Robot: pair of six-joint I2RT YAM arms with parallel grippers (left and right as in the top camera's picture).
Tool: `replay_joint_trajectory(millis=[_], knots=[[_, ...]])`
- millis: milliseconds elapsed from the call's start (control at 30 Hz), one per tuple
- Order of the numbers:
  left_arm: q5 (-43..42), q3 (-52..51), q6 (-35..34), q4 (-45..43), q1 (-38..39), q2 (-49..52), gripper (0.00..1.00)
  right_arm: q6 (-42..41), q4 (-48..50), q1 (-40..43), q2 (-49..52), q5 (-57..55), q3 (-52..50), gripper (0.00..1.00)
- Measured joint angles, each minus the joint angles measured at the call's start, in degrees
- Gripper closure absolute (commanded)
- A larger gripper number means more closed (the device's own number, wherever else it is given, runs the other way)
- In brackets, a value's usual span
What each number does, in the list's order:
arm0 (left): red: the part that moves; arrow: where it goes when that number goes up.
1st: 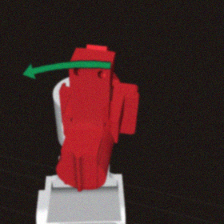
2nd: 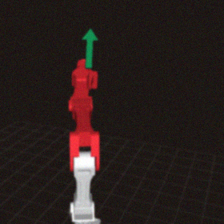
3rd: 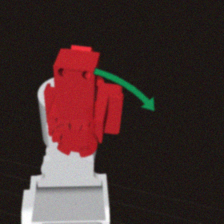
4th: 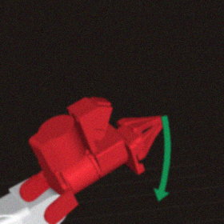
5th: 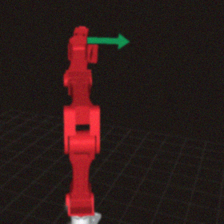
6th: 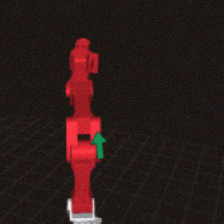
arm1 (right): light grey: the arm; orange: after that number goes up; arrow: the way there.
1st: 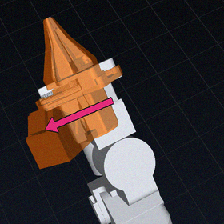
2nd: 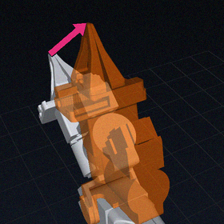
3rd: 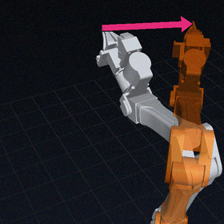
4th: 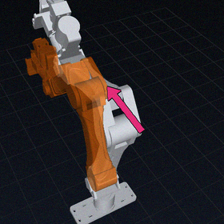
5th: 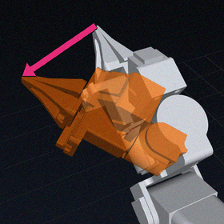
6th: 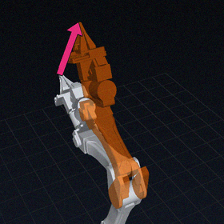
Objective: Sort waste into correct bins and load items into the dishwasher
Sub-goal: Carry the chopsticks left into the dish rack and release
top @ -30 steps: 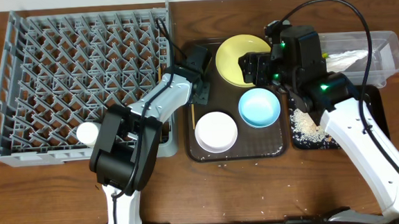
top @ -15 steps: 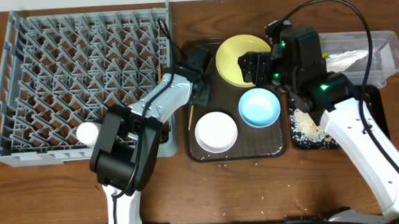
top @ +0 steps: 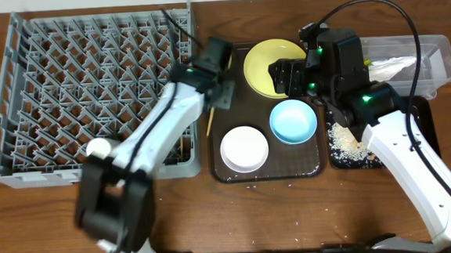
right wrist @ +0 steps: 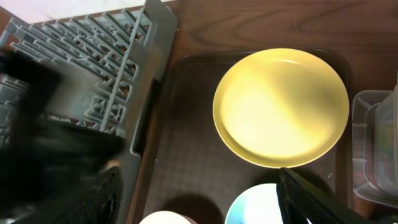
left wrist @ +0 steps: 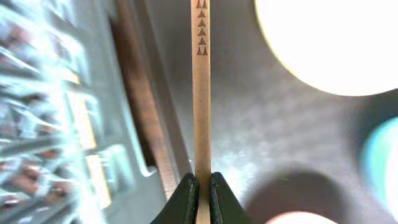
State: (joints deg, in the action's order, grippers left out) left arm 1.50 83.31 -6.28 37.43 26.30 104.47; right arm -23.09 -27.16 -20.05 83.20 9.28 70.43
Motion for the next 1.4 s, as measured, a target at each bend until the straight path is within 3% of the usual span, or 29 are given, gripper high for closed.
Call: replay_joint_trajectory(millis=[300, 567, 933, 1067, 1400], knots=[[3.58, 1.22, 0.17, 6.23, -2.1, -10.51, 0.92, -0.17, -0.02, 0.0, 0.0, 2.32, 0.0, 0.23], [3.54, -0.48, -2.8, 8.74, -10.34, -8.41, 0.92, -0.2, 0.07, 0.0, 0.02, 2.75, 0.0, 0.23], [-1.33, -1.4, -2.95, 7.67, -10.43, 2.25, 0.92, -0.2, 0.63, 0.0, 0.02, 2.75, 0.0, 0.23], [-1.68, -1.49, -3.13, 7.48, -10.4, 2.58, 0.78, -0.2, 0.66, 0.0, 0.02, 2.75, 0.0, 0.23], [-2.6, -1.46, -3.56, 9.03, -10.45, -0.48, 0.78, -0.2, 0.9, 0.0, 0.02, 2.75, 0.0, 0.22]])
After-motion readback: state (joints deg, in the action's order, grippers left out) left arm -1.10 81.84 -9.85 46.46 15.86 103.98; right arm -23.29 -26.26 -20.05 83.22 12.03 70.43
